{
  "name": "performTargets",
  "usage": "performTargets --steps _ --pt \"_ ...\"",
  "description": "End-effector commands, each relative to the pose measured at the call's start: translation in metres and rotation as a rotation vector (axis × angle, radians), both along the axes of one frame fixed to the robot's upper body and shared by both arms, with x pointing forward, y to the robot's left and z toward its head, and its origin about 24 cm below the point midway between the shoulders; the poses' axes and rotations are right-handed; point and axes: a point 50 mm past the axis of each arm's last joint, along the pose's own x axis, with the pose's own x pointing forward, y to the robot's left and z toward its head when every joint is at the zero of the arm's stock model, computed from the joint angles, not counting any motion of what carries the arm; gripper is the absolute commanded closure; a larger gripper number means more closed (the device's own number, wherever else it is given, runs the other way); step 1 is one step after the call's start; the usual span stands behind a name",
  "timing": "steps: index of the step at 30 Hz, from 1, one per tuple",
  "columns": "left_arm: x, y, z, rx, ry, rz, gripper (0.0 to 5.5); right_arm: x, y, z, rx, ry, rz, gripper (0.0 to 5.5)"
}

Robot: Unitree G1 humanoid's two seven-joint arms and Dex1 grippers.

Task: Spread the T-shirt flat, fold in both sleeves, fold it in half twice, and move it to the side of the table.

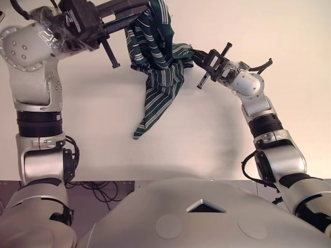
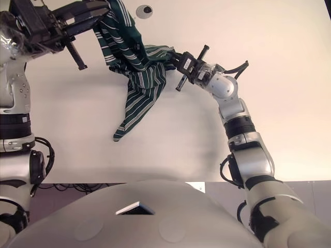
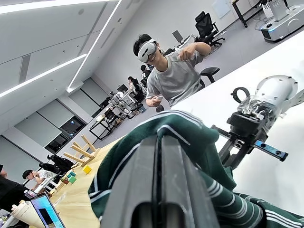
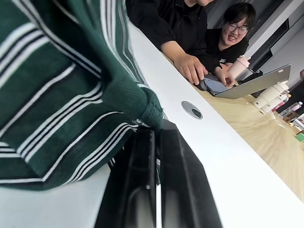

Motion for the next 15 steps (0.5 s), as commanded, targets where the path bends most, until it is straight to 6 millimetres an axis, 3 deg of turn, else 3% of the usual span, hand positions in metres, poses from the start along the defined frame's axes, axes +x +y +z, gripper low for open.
performTargets --steps 1,7,11,15 --pt "0.004 -0.001 -0.001 -0.019 0.0 0.011 5.5 0.003 -0.015 0.01 0.039 -0.029 -0.058 5.49" --pt "0.015 0.007 -0.003 -0.065 -0.008 0.105 5.5 0.015 -0.042 0.046 0.296 -0.07 -0.177 5.49" --pt "0.035 0.021 0.002 -0.11 -0.028 0.261 5.5 0.028 -0.063 0.087 0.466 -0.113 -0.219 5.49" --pt "0.068 0.033 0.008 -0.106 -0.029 0.445 5.5 0.047 -0.073 0.136 0.463 -0.193 -0.228 5.49"
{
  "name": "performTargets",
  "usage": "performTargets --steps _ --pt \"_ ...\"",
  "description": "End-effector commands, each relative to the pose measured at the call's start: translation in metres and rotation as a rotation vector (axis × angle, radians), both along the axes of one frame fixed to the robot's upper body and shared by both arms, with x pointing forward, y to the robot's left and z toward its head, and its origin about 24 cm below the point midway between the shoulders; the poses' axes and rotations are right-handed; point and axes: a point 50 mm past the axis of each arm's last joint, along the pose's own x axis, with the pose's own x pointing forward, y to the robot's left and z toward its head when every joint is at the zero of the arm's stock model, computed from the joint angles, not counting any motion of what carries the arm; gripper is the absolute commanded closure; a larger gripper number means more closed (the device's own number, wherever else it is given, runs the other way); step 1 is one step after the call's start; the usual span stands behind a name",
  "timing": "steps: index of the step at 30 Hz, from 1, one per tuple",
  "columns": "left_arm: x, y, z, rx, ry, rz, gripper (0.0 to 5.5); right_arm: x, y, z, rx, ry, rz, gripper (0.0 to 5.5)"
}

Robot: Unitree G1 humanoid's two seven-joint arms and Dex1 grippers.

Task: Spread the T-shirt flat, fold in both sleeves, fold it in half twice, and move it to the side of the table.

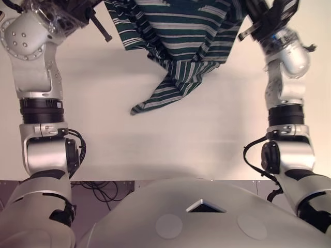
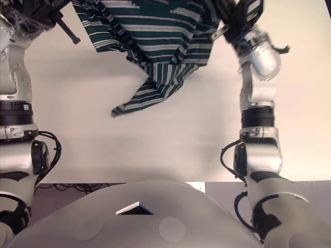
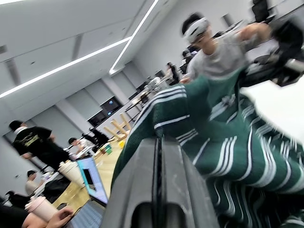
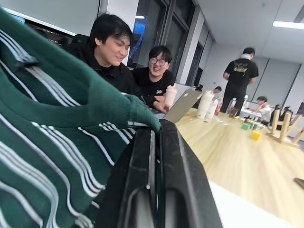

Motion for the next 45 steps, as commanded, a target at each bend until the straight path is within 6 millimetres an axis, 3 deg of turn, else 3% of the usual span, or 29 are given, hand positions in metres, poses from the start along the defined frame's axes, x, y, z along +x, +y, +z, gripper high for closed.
performTargets --steps 1,4,9,15,22,26,31,35,41,45 --pt "0.031 0.008 0.015 0.01 -0.01 0.154 5.5 0.021 -0.008 0.052 -0.047 -0.081 -0.024 5.49" --pt "0.058 0.009 0.028 0.016 0.02 0.255 5.5 0.041 -0.007 0.081 -0.094 -0.078 -0.05 5.49" --pt "0.085 0.002 0.073 -0.059 0.018 0.391 5.5 0.064 0.0 0.128 -0.168 -0.11 -0.105 5.49" --pt "0.089 0.003 0.114 -0.15 -0.041 0.519 5.5 0.069 0.001 0.171 -0.256 -0.194 -0.235 5.49" --pt "0.085 0.012 0.137 -0.197 -0.095 0.543 5.5 0.064 -0.013 0.199 -0.278 -0.28 -0.357 5.49" --pt "0.085 0.015 0.138 -0.145 -0.059 0.564 5.5 0.062 -0.015 0.204 -0.355 -0.326 -0.392 5.49" --pt "0.086 0.005 0.112 -0.128 0.119 0.344 5.5 0.064 -0.002 0.167 -0.471 -0.153 -0.075 5.49" --pt "0.085 0.011 0.1 -0.093 0.144 0.352 5.5 0.06 -0.006 0.15 -0.548 -0.112 0.005 5.49" --pt "0.091 0.012 0.093 0.028 0.09 0.533 5.5 0.064 -0.017 0.153 -0.573 -0.109 -0.137 5.49" --pt "0.093 0.005 0.119 -0.014 -0.043 0.645 5.5 0.068 -0.013 0.17 -0.577 -0.209 -0.341 5.49"
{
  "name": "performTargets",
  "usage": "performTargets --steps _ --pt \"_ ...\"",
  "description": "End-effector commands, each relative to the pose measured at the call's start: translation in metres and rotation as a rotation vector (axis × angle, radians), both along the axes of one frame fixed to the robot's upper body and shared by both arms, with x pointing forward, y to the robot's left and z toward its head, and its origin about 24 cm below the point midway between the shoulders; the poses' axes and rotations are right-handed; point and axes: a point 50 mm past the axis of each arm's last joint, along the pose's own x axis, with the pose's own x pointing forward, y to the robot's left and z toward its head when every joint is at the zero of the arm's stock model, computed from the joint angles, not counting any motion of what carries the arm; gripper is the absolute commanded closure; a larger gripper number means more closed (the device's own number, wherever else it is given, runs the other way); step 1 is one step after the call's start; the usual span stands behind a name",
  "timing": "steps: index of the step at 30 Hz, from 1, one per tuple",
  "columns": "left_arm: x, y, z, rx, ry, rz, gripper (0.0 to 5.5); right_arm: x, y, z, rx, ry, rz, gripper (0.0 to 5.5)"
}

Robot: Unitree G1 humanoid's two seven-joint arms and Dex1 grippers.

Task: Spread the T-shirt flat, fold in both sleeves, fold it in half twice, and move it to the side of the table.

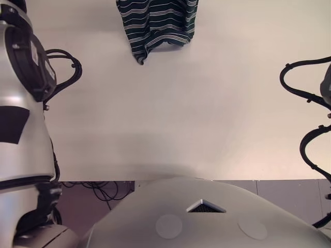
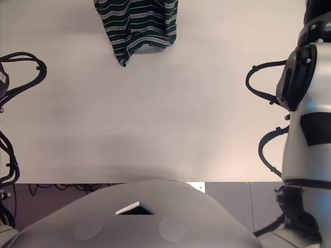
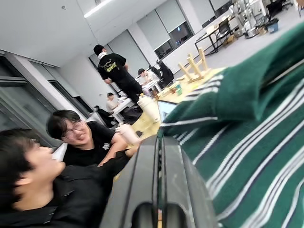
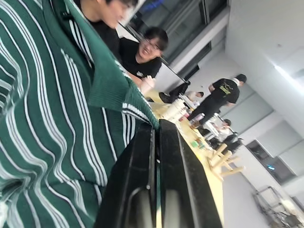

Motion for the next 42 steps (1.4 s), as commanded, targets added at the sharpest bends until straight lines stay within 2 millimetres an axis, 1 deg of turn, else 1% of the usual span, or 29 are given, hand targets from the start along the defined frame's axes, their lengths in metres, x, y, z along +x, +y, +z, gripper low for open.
performTargets --steps 1,3,5,7,8,9,12,16,18,21,22,24,27,28,30,32,34,35,36,38,40,42 --pt "-0.001 0.001 0.032 -0.025 -0.143 0.12 5.5 0.0 -0.011 0.034 0.017 -0.189 -0.188 5.49" --pt "-0.004 0.001 0.053 -0.08 -0.22 0.142 5.5 -0.003 -0.012 0.055 0.046 -0.31 -0.259 5.49" --pt "-0.008 0.003 0.068 -0.13 -0.271 0.143 5.5 -0.008 -0.016 0.072 0.077 -0.406 -0.305 5.49" --pt "-0.011 0.007 0.071 -0.159 -0.279 0.124 5.5 -0.012 -0.021 0.078 0.077 -0.46 -0.328 5.49" --pt "-0.011 0.009 0.069 -0.159 -0.269 0.115 5.5 -0.013 -0.025 0.075 0.057 -0.464 -0.328 5.49" --pt "-0.011 0.012 0.065 -0.163 -0.255 0.104 5.5 -0.013 -0.027 0.071 0.035 -0.458 -0.325 5.49" --pt "-0.013 0.028 0.043 -0.151 -0.153 0.041 5.5 -0.014 -0.038 0.046 -0.054 -0.394 -0.271 5.49" --pt "-0.025 0.054 0.009 -0.124 -0.023 -0.139 5.5 -0.027 -0.06 0.006 -0.183 -0.296 -0.155 5.49" --pt "-0.035 0.064 -0.005 -0.129 0.028 -0.252 5.5 -0.037 -0.07 -0.011 -0.225 -0.252 -0.099 5.49" --pt "-0.057 0.08 -0.028 -0.119 0.099 -0.442 5.5 -0.056 -0.082 -0.035 -0.267 -0.181 -0.009 5.49" --pt "-0.064 0.084 -0.033 -0.108 0.113 -0.497 5.5 -0.064 -0.084 -0.04 -0.271 -0.159 0.021 5.49" --pt "-0.084 0.086 -0.038 -0.08 0.128 -0.624 5.5 -0.085 -0.085 -0.051 -0.288 -0.095 0.101 5.49" --pt "-0.122 0.081 -0.039 -0.055 0.131 -0.788 5.5 -0.118 -0.084 -0.063 -0.32 0.024 0.193 5.49" --pt "-0.135 0.079 -0.041 -0.044 0.141 -0.823 5.5 -0.128 -0.082 -0.064 -0.319 0.051 0.216 5.49" --pt "-0.152 0.072 -0.048 -0.021 0.165 -0.856 5.5 -0.142 -0.076 -0.063 -0.321 0.083 0.248 5.49" --pt "-0.157 0.058 -0.063 -0.02 0.189 -0.854 5.5 -0.152 -0.067 -0.065 -0.352 0.112 0.267 5.49" --pt "-0.153 0.044 -0.088 0.009 0.216 -0.798 5.5 -0.158 -0.059 -0.072 -0.364 0.158 0.298 5.49" --pt "-0.151 0.034 -0.102 0.037 0.231 -0.773 5.5 -0.162 -0.056 -0.078 -0.367 0.195 0.316 5.49" --pt "-0.15 0.02 -0.116 0.054 0.244 -0.771 5.5 -0.169 -0.052 -0.087 -0.377 0.25 0.342 5.49" --pt "-0.152 -0.005 -0.139 0.086 0.259 -0.79 5.5 -0.182 -0.049 -0.101 -0.399 0.342 0.38 5.49" --pt "-0.159 -0.025 -0.154 0.115 0.273 -0.829 5.5 -0.197 -0.047 -0.114 -0.42 0.433 0.42 5.49" --pt "-0.166 -0.04 -0.16 0.134 0.284 -0.865 5.5 -0.218 -0.046 -0.127 -0.444 0.559 0.495 5.49"
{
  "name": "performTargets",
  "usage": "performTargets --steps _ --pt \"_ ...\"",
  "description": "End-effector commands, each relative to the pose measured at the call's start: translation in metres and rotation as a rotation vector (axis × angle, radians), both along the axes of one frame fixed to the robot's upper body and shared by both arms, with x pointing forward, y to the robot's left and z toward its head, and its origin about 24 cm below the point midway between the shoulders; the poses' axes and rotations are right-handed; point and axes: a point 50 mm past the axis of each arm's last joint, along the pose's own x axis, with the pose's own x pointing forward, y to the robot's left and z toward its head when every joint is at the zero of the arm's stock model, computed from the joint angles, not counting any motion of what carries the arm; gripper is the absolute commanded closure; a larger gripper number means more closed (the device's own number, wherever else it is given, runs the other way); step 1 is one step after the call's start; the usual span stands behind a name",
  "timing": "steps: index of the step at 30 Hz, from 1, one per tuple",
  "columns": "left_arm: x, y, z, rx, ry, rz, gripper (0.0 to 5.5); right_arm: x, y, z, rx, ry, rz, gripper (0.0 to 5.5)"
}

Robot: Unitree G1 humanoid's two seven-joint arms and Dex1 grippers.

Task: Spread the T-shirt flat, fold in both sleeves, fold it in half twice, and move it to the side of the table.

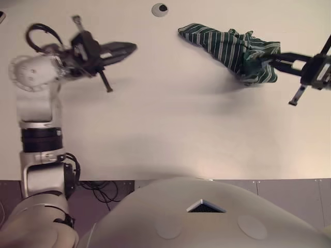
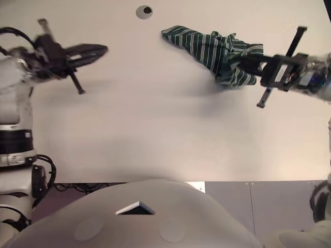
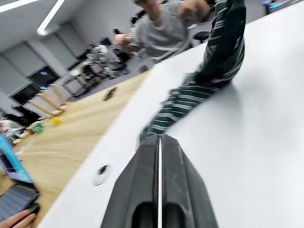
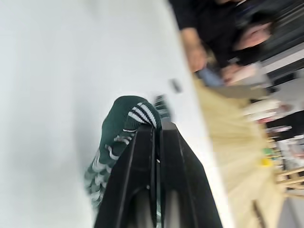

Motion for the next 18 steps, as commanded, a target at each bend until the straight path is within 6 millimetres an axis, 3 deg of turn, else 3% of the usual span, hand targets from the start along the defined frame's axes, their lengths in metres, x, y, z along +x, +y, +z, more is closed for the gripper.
performTargets --steps 1,5,10,14,18 --pt "-0.013 -0.024 -0.008 0.048 -0.003 -0.061 5.5 -0.034 0.001 -0.017 -0.073 0.211 0.096 5.49" --pt "-0.006 -0.048 -0.017 0.136 -0.059 -0.087 5.5 -0.068 -0.003 -0.06 -0.152 0.445 0.106 5.49" --pt "0.019 -0.078 -0.029 0.216 -0.179 -0.157 5.5 -0.082 0.007 -0.09 -0.226 0.586 0.159 5.49" --pt "0.037 -0.121 -0.041 0.293 -0.258 -0.249 5.5 -0.085 0.015 -0.107 -0.24 0.637 0.196 5.49" --pt "0.048 -0.18 -0.047 0.259 -0.248 -0.311 5.5 -0.089 0.024 -0.116 -0.226 0.671 0.236 5.49"
